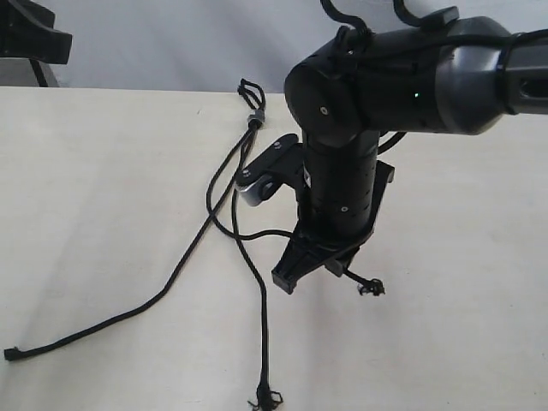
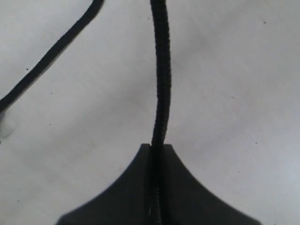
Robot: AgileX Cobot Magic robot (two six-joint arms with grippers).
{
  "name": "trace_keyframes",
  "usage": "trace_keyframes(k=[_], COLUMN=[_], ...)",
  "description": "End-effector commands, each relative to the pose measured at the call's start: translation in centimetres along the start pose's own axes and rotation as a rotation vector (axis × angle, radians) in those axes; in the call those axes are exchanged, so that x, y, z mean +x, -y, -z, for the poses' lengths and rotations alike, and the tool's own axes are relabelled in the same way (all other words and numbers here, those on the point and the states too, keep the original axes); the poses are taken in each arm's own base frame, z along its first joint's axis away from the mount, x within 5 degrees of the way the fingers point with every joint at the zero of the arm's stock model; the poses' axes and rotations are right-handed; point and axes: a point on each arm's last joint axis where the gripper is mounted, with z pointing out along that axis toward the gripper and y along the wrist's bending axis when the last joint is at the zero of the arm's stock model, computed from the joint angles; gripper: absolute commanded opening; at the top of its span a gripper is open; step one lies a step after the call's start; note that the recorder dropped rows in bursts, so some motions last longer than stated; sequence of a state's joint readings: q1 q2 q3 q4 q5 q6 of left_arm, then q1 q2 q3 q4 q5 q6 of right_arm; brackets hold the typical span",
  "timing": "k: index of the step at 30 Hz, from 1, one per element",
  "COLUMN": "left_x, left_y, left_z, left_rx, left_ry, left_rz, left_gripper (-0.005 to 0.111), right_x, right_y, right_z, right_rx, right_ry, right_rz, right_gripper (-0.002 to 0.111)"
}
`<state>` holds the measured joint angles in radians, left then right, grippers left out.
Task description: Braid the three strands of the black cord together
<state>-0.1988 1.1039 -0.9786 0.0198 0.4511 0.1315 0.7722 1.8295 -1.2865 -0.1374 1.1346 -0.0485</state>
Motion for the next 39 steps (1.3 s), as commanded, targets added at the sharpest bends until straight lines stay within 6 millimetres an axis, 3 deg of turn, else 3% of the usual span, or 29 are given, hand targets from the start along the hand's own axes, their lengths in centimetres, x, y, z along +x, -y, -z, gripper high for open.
trace_keyframes(k=[1, 8, 14, 20, 23, 32, 39], left_x=[0.2, 0.2, 0.2, 0.2, 0.2, 0.3, 0.3], left_y=[0.0, 0.0, 0.0, 0.0, 0.0, 0.0, 0.0], left_z=[-0.1, -0.1, -0.1, -0.1, -0.1, -0.1, -0.1], left_rx=[-0.001, -0.001, 0.000, 0.000, 0.000, 0.001, 0.001], left_ry=[-0.006, -0.008, -0.011, -0.014, -0.014, -0.018, -0.020], left_rz=[0.002, 0.002, 0.002, 0.002, 0.002, 0.002, 0.002], left_gripper=[0.000, 0.000, 0.000, 0.000, 0.000, 0.000, 0.000], right_x=[0.6, 1.8, 2.9, 4.4, 4.8, 6.3, 8.4], right_y=[-0.9, -2.8, -2.3, -2.0, -1.8, -1.4, -1.6], right_z=[0.8, 4.1, 5.8, 4.3, 3.0, -2.4, -4.0], right_rx=[-0.059, -0.061, -0.039, -0.034, 0.012, 0.154, 0.142], right_ry=[-0.027, 0.039, 0.091, 0.026, 0.018, 0.094, -0.012], right_rz=[-0.004, 0.065, 0.061, 0.058, 0.135, 0.278, 0.120], right_gripper=[-0.001, -0.001, -0.001, -0.001, -0.001, -0.001, -0.001])
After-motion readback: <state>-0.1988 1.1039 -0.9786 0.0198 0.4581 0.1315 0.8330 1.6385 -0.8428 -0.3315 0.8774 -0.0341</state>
